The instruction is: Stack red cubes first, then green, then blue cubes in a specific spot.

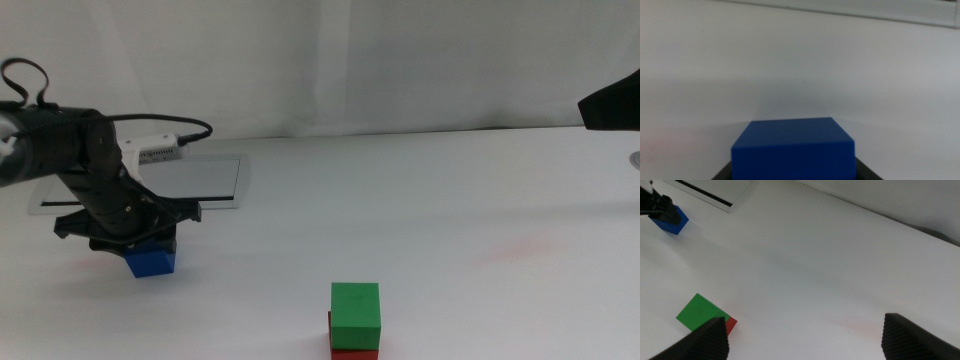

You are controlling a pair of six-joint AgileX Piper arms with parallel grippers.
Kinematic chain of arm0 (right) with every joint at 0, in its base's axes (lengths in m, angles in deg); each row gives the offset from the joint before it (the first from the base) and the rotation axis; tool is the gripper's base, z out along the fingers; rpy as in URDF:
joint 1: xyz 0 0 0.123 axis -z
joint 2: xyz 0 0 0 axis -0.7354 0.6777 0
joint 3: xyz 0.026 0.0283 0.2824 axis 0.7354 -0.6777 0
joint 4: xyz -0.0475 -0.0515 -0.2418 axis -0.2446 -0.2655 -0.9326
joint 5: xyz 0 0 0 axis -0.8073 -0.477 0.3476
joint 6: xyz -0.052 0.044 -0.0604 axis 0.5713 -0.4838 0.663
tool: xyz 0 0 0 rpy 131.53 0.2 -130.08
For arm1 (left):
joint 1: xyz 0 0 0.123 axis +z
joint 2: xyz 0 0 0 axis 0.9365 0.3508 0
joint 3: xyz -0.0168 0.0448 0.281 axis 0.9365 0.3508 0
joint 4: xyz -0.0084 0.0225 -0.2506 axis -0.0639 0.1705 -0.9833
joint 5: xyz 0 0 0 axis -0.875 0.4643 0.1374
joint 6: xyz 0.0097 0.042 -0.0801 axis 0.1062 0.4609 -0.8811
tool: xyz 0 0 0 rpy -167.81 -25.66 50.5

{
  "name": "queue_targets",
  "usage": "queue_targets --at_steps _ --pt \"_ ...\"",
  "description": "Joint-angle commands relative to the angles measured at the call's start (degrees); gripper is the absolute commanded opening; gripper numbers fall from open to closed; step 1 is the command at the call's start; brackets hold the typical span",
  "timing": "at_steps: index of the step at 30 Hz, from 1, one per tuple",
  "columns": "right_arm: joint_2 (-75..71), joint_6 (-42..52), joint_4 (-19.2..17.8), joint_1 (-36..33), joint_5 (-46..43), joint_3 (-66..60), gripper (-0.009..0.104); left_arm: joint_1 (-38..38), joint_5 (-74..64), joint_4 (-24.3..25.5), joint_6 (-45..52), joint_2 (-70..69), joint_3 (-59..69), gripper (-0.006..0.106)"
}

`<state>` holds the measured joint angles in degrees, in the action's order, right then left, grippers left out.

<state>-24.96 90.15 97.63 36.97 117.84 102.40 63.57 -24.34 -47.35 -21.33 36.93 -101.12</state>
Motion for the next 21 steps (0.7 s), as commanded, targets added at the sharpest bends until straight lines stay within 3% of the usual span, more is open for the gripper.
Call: queue_targets --at_steps 1,5,21 --pt "-0.2 0.43 0.35 -0.1 0.11 0.2 0.082 0.21 -0.92 -2.03 -0.13 3.14 1.08 0.018" --pt "-0.2 0.43 0.35 -0.1 0.11 0.2 0.082 0.21 -0.78 -2.03 -0.01 3.14 1.08 -0.003" --pt "-0.2 0.43 0.35 -0.1 -0.5 0.2 0.082 -1.14 -5.72 -2.06 0.14 -15.29 0.96 -0.003"
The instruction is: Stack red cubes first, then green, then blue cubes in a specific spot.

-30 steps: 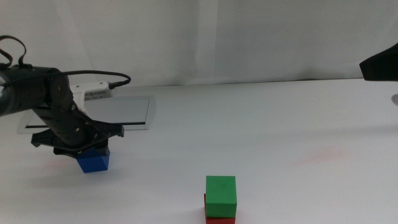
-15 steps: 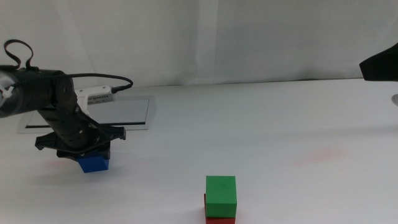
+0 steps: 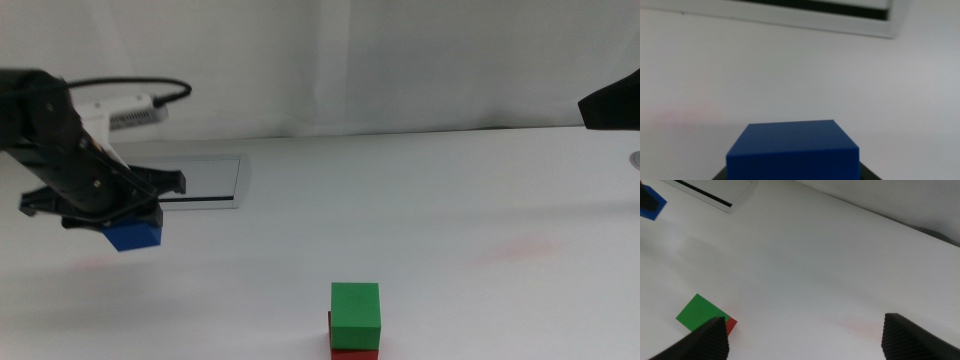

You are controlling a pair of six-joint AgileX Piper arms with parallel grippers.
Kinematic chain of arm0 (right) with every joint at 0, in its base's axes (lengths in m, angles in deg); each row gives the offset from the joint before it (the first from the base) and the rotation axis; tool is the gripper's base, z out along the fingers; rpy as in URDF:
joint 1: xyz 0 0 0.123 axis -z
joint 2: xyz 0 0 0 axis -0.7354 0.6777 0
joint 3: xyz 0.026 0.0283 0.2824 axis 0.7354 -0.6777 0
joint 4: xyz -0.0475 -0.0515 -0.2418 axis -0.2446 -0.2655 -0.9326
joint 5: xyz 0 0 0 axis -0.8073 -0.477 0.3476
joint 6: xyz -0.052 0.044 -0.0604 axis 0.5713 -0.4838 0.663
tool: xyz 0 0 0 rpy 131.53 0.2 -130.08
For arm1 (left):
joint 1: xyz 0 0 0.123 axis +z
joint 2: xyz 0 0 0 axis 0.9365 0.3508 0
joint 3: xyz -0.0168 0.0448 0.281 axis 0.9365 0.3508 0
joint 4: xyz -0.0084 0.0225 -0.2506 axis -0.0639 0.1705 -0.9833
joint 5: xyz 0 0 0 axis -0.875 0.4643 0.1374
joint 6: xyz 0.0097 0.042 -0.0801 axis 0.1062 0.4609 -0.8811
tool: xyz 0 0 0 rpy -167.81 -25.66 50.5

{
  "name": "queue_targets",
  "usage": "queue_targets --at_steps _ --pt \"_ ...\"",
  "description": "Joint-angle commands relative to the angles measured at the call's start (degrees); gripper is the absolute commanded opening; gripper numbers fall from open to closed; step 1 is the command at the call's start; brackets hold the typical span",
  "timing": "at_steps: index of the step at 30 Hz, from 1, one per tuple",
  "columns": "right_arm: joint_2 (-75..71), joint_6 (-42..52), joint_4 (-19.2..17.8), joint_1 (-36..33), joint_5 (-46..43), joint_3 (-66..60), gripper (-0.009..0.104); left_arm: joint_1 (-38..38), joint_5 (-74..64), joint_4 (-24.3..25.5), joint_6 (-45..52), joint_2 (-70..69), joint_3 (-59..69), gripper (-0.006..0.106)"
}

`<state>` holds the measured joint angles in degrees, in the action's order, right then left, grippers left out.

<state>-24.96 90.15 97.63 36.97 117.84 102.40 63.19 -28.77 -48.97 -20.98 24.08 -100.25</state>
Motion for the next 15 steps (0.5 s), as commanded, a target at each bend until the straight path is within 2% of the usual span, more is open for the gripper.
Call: queue_targets --at_steps 1,11,12,15 --pt "-0.2 0.43 0.35 -0.1 -0.58 0.2 0.082 -1.41 -1.93 -0.45 -0.2 -3.61 0.09 -0.003" --pt "-0.2 0.43 0.35 -0.1 -1.02 0.2 0.082 -12.79 -8.72 -0.45 -5.85 -12.92 -0.77 -0.003" --pt "-0.2 0.43 0.35 -0.1 -1.13 0.2 0.082 -17.68 -13.61 0.72 -7.4 -13.21 -4.21 -0.003" --pt "-0.2 0.43 0.35 -0.1 -1.13 0.2 0.082 -23.23 -17.96 4.81 -11.47 -13.21 -8.57 -0.003"
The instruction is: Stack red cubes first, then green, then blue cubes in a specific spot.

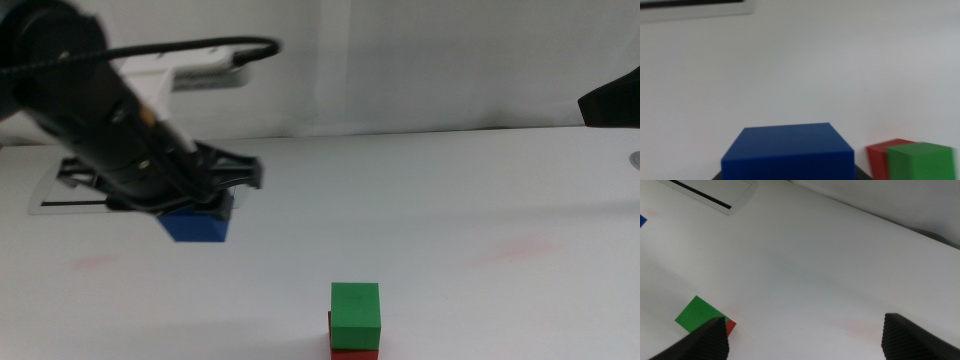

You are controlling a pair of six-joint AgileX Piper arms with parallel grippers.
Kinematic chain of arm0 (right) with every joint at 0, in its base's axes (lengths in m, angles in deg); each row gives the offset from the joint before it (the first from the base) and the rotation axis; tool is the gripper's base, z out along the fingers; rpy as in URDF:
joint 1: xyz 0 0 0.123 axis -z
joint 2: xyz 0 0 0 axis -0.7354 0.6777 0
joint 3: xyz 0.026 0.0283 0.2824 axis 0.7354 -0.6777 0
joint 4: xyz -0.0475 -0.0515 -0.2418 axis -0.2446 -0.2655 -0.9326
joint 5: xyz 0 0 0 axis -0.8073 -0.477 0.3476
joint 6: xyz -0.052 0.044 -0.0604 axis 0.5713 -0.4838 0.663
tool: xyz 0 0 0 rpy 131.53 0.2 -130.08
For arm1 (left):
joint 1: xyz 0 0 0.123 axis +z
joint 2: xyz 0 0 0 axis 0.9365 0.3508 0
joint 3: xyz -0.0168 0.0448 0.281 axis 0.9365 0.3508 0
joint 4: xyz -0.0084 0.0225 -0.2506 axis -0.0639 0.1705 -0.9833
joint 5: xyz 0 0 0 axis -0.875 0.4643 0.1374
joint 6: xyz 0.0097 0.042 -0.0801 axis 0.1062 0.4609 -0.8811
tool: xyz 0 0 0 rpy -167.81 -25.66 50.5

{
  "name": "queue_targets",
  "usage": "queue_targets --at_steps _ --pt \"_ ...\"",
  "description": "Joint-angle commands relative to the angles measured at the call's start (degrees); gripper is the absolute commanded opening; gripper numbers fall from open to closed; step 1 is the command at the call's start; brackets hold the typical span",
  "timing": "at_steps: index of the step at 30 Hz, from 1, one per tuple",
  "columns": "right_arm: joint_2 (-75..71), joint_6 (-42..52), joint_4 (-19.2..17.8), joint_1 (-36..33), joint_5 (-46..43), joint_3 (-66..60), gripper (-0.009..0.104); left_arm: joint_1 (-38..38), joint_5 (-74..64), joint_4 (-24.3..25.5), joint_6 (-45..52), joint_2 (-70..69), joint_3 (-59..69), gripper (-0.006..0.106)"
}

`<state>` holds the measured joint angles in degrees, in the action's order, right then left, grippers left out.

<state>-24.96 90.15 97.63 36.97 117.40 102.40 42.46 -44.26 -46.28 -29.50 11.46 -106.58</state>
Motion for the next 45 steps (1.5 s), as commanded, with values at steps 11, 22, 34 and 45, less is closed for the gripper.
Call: queue_targets --at_steps 11,22,34,45 --pt "-0.2 0.43 0.35 -0.1 -0.73 0.2 0.082 -19.75 -11.04 10.37 -19.64 -0.28 -10.73 -0.003" --pt "-0.2 0.43 0.35 -0.1 -0.97 0.2 0.082 -26.58 -10.29 6.81 -22.42 6.82 -10.73 -0.003" --pt "-0.2 0.23 1.42 -0.1 -0.97 0.2 0.082 -28.44 -8.63 5.05 -25.05 10.95 -10.73 -0.003" --pt "-0.2 0.36 1.68 -0.1 -0.97 0.2 0.082 -28.44 -3.98 4.35 -29.5 13.33 -10.73 -0.003"
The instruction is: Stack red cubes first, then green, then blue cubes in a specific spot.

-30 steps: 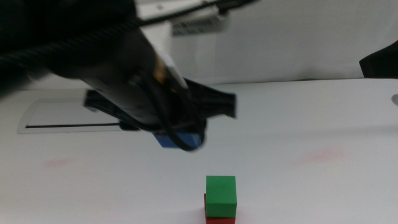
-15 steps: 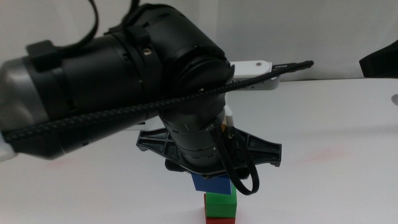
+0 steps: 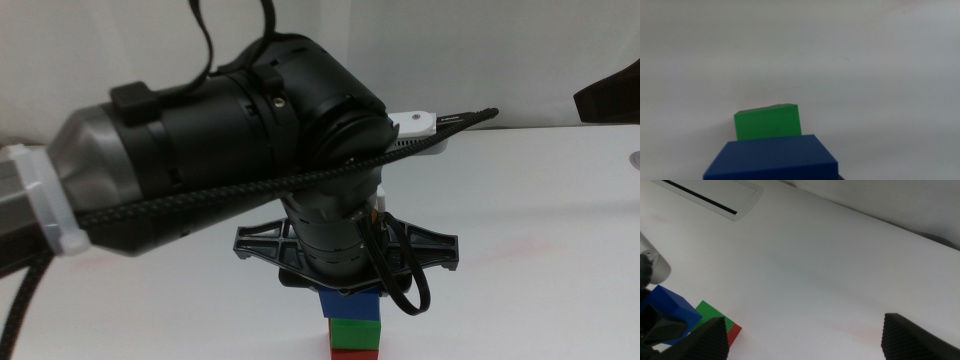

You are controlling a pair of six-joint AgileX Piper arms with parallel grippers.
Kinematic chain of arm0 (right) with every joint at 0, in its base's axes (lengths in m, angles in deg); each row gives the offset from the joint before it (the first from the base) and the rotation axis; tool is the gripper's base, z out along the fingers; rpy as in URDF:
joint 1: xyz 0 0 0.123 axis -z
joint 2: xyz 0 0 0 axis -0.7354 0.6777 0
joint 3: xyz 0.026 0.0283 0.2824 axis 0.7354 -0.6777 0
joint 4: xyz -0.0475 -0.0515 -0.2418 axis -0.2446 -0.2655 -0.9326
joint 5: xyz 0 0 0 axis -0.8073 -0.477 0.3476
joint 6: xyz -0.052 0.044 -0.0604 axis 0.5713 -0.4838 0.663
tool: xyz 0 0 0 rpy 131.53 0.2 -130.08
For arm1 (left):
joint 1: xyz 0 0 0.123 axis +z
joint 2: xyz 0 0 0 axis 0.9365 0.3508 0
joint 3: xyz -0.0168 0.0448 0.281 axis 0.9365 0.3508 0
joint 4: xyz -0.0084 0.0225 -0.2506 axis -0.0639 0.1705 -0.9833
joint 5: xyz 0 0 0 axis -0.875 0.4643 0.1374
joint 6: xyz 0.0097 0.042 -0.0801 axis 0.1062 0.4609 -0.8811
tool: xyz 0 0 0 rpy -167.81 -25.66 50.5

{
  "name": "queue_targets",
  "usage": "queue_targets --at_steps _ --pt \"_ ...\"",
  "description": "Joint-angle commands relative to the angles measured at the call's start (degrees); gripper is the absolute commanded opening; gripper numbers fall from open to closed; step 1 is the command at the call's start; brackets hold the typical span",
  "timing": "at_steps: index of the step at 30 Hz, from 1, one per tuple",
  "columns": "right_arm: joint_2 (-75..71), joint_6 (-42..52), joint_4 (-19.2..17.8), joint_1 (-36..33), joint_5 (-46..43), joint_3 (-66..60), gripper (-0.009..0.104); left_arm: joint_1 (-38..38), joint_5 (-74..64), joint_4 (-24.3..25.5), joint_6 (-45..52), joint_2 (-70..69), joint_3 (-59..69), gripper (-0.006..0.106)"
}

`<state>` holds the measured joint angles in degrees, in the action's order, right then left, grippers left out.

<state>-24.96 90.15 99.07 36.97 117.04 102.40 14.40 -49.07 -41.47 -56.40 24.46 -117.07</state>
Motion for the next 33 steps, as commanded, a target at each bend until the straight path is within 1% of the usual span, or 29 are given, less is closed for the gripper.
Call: queue_targets --at_steps 1,11,14,28,33 --pt "-0.2 0.36 0.24 -0.1 -0.61 0.2 0.082 -0.38 0.83 -0.67 -2.6 0.46 -0.24 -0.003" --pt "-0.2 0.36 0.24 -0.1 -0.61 0.2 0.082 -0.38 3.01 -0.45 -5.94 0.59 -0.24 -0.003" --pt "-0.2 0.36 0.27 -0.1 -0.61 0.2 0.082 -0.38 3.15 0.88 -7.1 0.8 -0.24 -0.003" --pt "-0.2 0.36 0.27 -0.1 -0.61 0.2 0.082 -0.38 1.63 0.79 -4.25 4.52 -0.24 -0.003" --pt "-0.2 0.36 0.27 -0.1 -0.61 0.2 0.082 -0.26 3.34 1.13 -4.44 4.63 -0.24 -0.003"
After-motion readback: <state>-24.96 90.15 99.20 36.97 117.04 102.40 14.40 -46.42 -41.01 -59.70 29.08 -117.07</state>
